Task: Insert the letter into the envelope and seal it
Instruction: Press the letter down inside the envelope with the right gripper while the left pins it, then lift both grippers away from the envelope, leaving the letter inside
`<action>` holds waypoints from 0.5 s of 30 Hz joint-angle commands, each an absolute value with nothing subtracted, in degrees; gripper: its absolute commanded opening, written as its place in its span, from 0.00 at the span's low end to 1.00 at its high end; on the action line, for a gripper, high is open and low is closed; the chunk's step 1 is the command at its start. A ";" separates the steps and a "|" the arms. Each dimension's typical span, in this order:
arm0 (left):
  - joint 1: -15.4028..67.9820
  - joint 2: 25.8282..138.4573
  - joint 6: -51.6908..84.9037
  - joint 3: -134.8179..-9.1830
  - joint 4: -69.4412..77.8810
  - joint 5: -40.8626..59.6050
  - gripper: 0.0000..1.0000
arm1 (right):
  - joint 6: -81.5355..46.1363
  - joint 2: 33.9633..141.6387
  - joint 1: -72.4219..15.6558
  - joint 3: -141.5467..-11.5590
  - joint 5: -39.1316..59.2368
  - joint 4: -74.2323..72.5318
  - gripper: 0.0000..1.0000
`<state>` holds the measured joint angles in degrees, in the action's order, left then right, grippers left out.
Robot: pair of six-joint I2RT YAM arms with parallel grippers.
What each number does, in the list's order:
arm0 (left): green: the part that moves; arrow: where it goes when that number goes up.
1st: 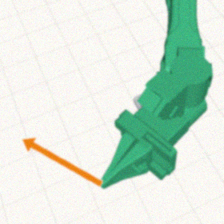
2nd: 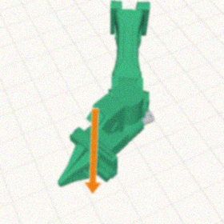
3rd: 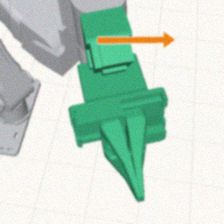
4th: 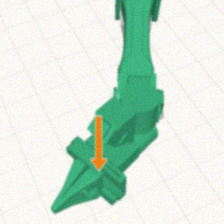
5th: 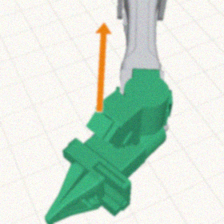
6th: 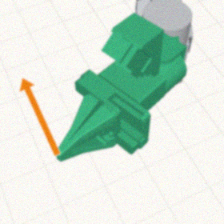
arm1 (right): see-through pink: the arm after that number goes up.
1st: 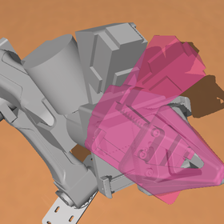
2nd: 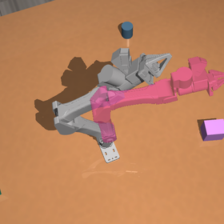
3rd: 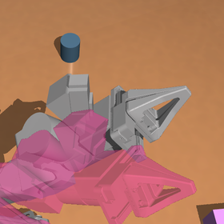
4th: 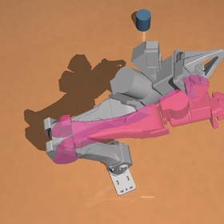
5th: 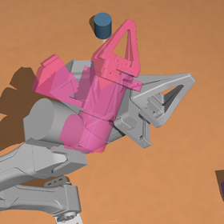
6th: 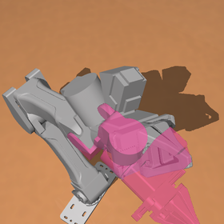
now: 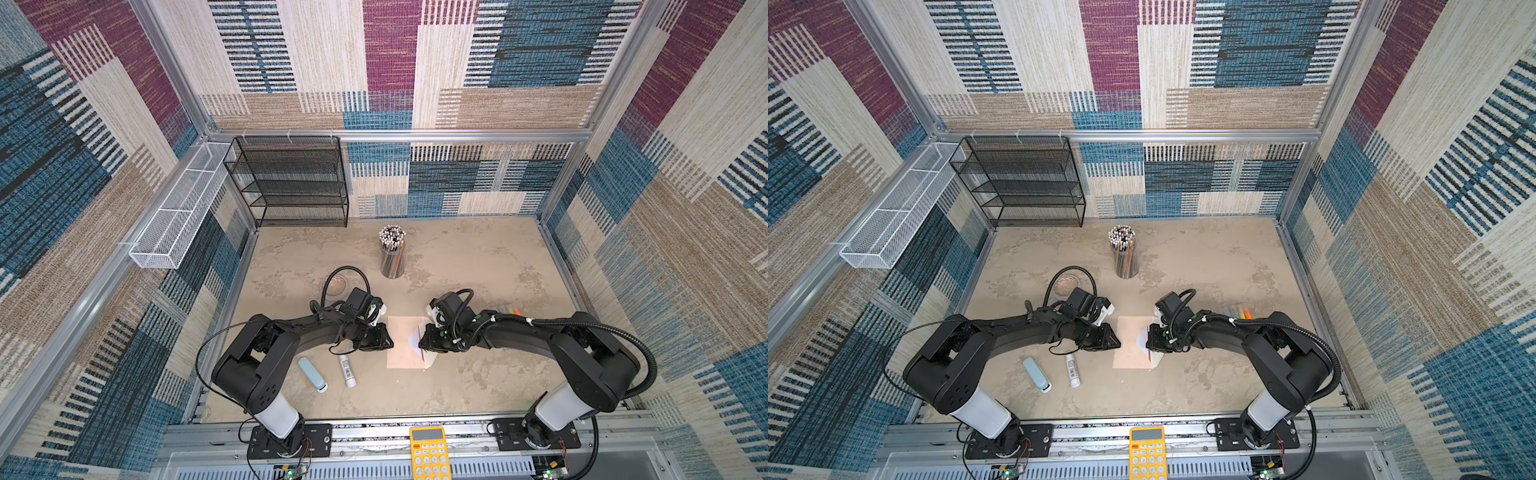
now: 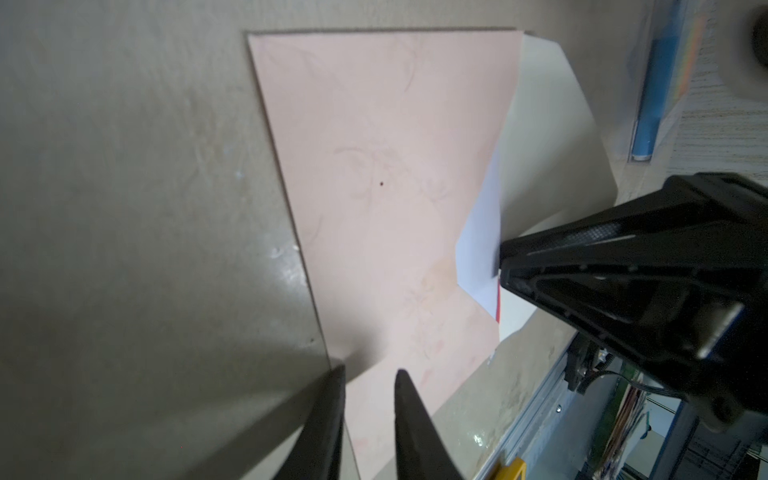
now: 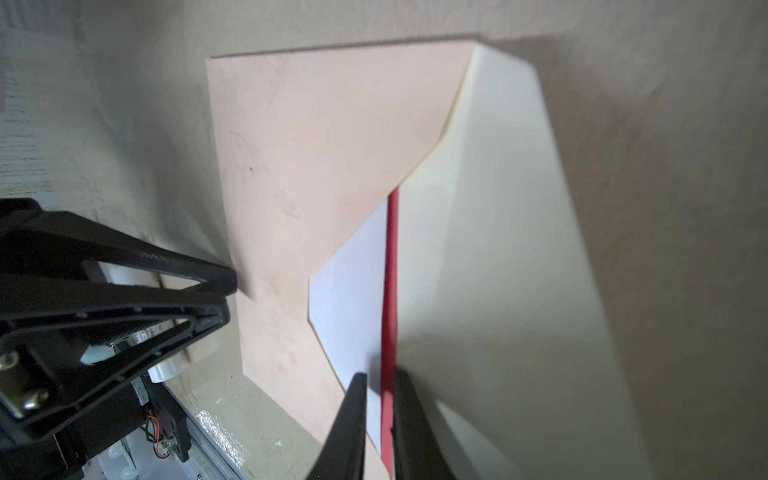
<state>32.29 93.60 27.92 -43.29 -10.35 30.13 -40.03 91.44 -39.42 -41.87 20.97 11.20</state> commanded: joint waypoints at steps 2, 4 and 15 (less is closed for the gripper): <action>32.34 93.47 28.17 -43.19 -12.35 28.89 0.25 | -40.65 91.76 -39.73 -42.69 21.71 9.40 0.16; 32.33 93.40 28.08 -43.32 -12.53 28.75 0.26 | -40.61 91.68 -39.72 -42.95 21.52 9.61 0.16; 32.34 89.64 26.74 -45.49 -16.51 27.00 0.33 | -38.29 88.67 -39.70 -45.27 15.82 14.49 0.22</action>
<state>32.38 90.63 27.81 -44.62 -14.41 28.42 -39.51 89.56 -39.72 -44.49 18.68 13.08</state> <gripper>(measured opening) 0.324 0.212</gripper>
